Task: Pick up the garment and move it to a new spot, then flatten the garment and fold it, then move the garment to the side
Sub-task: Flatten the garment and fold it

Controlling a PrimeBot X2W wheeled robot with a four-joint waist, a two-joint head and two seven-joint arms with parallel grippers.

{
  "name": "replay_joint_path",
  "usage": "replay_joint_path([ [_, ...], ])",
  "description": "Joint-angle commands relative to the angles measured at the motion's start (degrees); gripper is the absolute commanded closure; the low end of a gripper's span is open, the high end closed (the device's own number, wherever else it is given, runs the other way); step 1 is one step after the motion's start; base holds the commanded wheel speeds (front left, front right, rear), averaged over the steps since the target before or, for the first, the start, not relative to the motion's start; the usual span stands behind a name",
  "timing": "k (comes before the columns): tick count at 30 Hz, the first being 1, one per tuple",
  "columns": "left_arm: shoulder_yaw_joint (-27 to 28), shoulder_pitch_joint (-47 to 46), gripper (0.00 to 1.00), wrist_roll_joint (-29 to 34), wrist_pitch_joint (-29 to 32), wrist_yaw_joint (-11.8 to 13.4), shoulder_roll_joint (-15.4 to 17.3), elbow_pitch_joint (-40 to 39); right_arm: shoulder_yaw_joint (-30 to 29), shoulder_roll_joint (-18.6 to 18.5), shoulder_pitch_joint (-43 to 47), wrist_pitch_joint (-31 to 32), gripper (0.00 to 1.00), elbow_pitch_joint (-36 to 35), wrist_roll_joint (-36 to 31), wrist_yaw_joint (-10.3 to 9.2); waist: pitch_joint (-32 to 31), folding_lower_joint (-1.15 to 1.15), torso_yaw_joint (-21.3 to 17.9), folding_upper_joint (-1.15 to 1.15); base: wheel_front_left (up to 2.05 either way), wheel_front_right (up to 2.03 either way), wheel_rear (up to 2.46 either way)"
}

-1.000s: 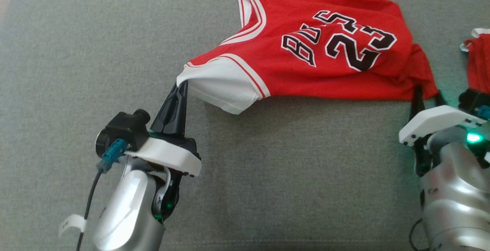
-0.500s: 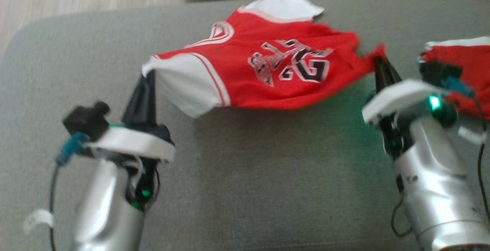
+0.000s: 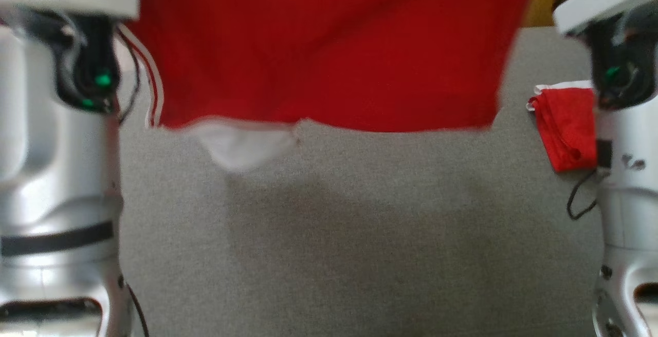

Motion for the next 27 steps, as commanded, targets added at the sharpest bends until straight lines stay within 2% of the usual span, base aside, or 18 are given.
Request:
replay_joint_path([
  [1, 2.2, -3.9, 1.00, -0.7, 0.4, 0.6, 2.2, -1.3, -0.2, 0.7, -3.3, 0.5, 1.00, -2.3, -1.2, -0.05, -0.6, 0.00, 0.2, 0.00, 0.00, 0.00, 0.00],
  [5, 3.6, -6.9, 1.00, -1.9, 0.5, 1.7, 2.3, -1.5, -1.5, 1.6, -3.9, 1.8, 1.00, -4.0, -5.8, -0.05, -2.0, 0.00, 1.1, 0.00, 0.00, 0.00, 0.00],
  [11, 3.7, -5.0, 1.00, -3.2, 2.9, 2.6, 2.1, -4.6, -4.9, 3.4, -0.1, 6.7, 1.00, -8.3, -8.7, -0.05, -1.6, 0.00, 2.2, 0.00, 0.00, 0.00, 0.00],
  [14, 3.3, -4.1, 1.00, -3.0, 4.7, 2.9, 3.0, -6.2, -6.1, 4.0, 1.3, 10.0, 1.00, -10.7, -10.2, -0.05, 0.1, 0.00, 2.3, 0.00, 0.00, 0.00, 0.00],
  [18, 2.8, -5.6, 1.00, -2.2, 7.2, 3.3, 4.8, -6.7, -7.6, 4.5, -0.9, 13.2, 1.00, -12.3, -11.5, -0.05, 5.9, 0.00, 2.0, 0.00, 0.00, 0.00, 0.00],
  [22, 2.5, -12.1, 1.00, -1.4, 8.9, 2.7, 7.3, -3.7, -8.0, 4.4, -9.1, 12.8, 1.00, -8.2, -13.6, -0.05, 14.9, 0.00, 1.1, 0.00, 0.00, 0.00, 0.00],
  [27, 0.8, -26.1, 1.00, 2.1, 6.6, 1.1, 10.6, 6.2, -7.2, 3.3, -24.6, 4.8, 1.00, 4.5, -15.0, -0.05, 23.8, 0.00, 0.4, 0.00, 0.00, 0.00, 0.00],
])
